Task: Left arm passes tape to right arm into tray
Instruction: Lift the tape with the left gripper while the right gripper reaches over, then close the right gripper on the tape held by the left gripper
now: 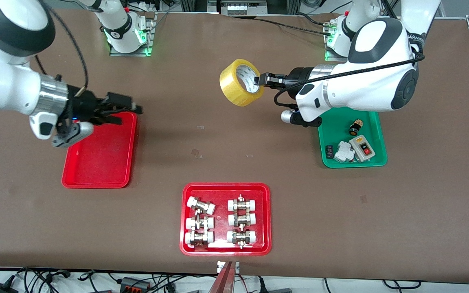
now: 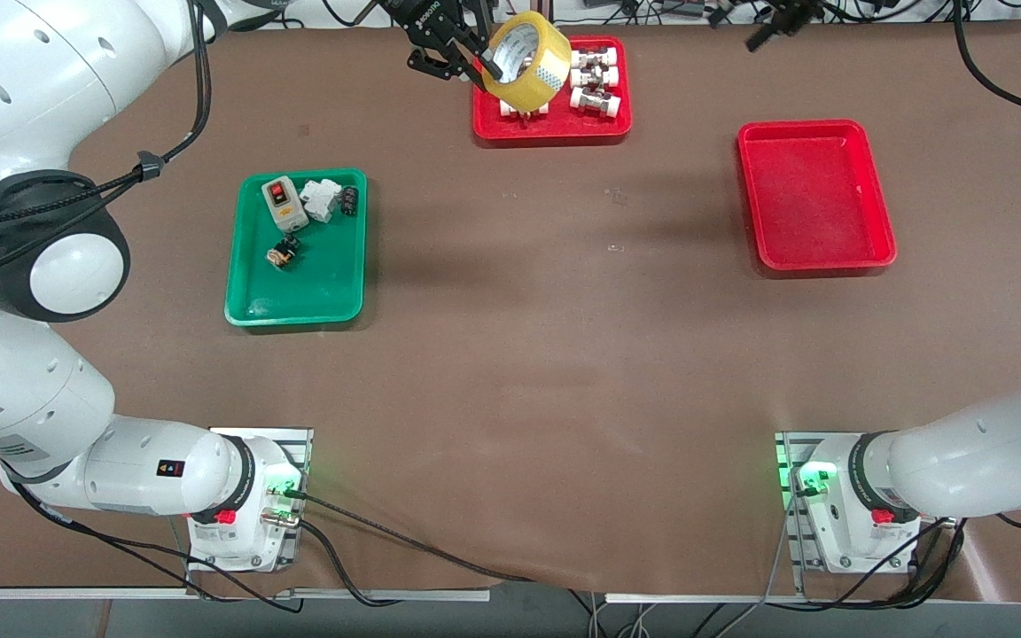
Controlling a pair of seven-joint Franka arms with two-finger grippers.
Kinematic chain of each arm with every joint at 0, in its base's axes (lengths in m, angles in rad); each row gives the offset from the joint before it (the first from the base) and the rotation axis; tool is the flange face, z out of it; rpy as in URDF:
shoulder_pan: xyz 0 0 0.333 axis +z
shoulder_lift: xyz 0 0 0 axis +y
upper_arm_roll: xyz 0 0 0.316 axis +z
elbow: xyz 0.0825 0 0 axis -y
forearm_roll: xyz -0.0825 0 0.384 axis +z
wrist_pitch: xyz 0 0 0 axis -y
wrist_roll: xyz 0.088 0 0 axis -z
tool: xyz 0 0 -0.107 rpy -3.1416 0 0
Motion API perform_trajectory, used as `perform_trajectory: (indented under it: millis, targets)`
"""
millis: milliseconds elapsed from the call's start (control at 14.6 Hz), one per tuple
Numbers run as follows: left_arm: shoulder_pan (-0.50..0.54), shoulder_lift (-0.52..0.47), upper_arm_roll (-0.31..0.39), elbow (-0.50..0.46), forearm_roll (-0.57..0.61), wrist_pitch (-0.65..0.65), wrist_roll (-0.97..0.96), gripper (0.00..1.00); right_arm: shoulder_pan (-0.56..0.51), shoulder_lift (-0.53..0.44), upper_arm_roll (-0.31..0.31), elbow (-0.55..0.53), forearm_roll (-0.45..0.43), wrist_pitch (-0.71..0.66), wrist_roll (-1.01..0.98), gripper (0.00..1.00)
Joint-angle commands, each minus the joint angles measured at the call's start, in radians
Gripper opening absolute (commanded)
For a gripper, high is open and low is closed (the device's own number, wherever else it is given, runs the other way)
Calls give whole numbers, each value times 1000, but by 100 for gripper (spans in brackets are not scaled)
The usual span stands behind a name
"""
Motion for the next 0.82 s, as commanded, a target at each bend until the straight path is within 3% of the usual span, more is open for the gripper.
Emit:
perform_trajectory:
  millis: [0, 412, 755]
  targets:
    - [1, 13, -1, 39, -19, -6, -15, 0, 96, 62, -8, 119, 82, 43, 66, 100]
    - [7, 10, 3, 39, -18, -15, -8, 0, 289, 60, -10, 129, 78, 251, 325, 100]
    - [13, 10, 5, 39, -15, -17, -8, 0, 386, 59, -10, 139, 70, 314, 470, 100]
